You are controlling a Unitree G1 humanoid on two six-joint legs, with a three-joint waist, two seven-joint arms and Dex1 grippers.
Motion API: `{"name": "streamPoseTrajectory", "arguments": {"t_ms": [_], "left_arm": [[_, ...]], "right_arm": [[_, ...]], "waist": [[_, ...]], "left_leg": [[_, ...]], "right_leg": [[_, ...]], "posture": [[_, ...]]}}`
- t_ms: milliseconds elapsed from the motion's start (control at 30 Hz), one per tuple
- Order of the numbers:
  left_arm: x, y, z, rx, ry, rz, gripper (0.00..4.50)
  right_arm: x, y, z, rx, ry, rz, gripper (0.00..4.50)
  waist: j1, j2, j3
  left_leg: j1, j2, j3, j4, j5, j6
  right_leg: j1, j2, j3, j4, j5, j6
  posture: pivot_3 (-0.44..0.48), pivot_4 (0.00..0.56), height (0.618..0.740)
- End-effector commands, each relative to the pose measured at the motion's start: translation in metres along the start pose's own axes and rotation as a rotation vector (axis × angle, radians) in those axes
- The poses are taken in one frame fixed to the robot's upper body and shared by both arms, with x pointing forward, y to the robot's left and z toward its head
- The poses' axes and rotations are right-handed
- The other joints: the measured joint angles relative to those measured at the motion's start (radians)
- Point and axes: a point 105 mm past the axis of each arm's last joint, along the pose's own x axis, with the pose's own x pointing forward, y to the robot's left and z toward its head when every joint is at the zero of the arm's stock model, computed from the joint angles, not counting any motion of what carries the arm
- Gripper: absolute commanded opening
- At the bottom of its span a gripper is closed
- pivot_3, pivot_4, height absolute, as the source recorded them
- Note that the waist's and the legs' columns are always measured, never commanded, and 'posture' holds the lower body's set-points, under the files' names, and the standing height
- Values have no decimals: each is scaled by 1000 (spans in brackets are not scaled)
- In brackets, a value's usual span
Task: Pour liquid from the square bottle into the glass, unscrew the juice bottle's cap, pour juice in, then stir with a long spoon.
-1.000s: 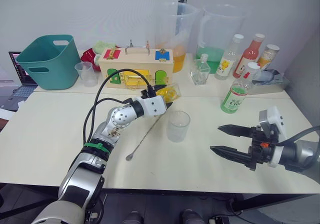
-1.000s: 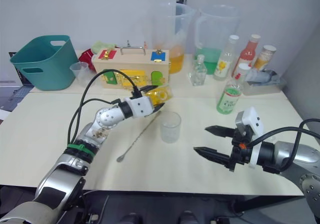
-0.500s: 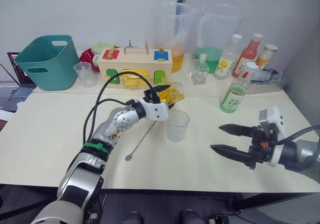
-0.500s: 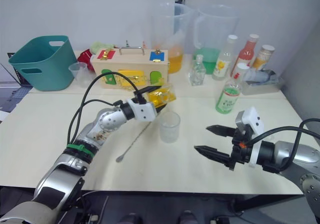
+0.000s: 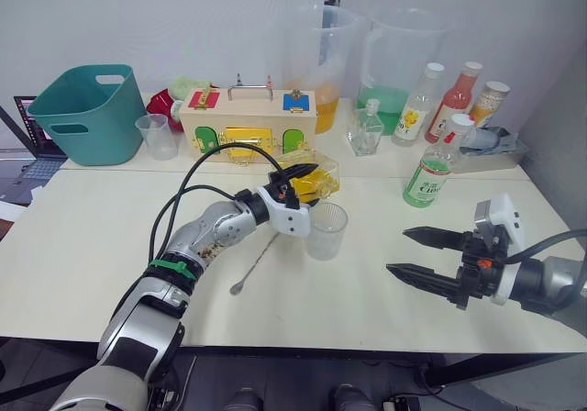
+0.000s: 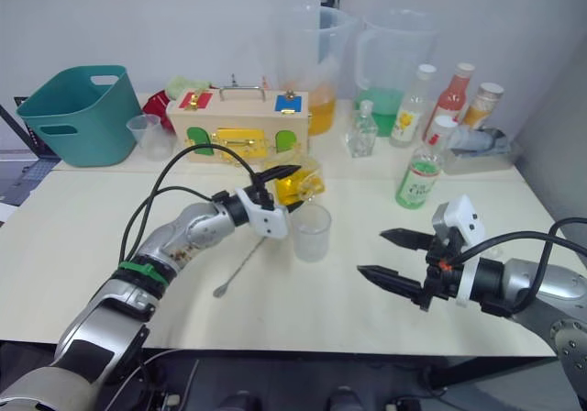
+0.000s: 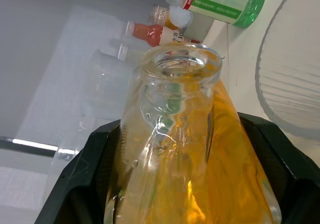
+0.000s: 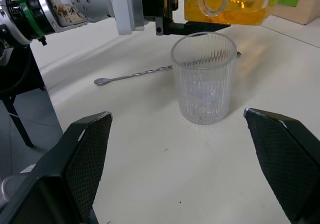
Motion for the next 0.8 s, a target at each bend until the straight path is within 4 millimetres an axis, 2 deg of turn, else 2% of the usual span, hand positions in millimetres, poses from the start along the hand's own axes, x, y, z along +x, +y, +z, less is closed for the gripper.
{"name": "streamPoseTrajectory", "arguments": {"t_ms": [33,800], "left_arm": [[8,48,15,94,-80,165,2796],[7,47,25,262,-148,205,2796]], "right_arm": [[-3,2,8,-45,-14,-11,4481],[0,0,7,-42,-21,-18,4481]], "waist": [[1,0,0],[1,0,0]], "left_leg": [[0,0,0,0,0,0],[-2,0,0,2,0,0]], "right_leg": [[0,0,0,0,0,0],[0,0,0,0,1,1]], "posture": [[0,150,740],[0,150,740]]}}
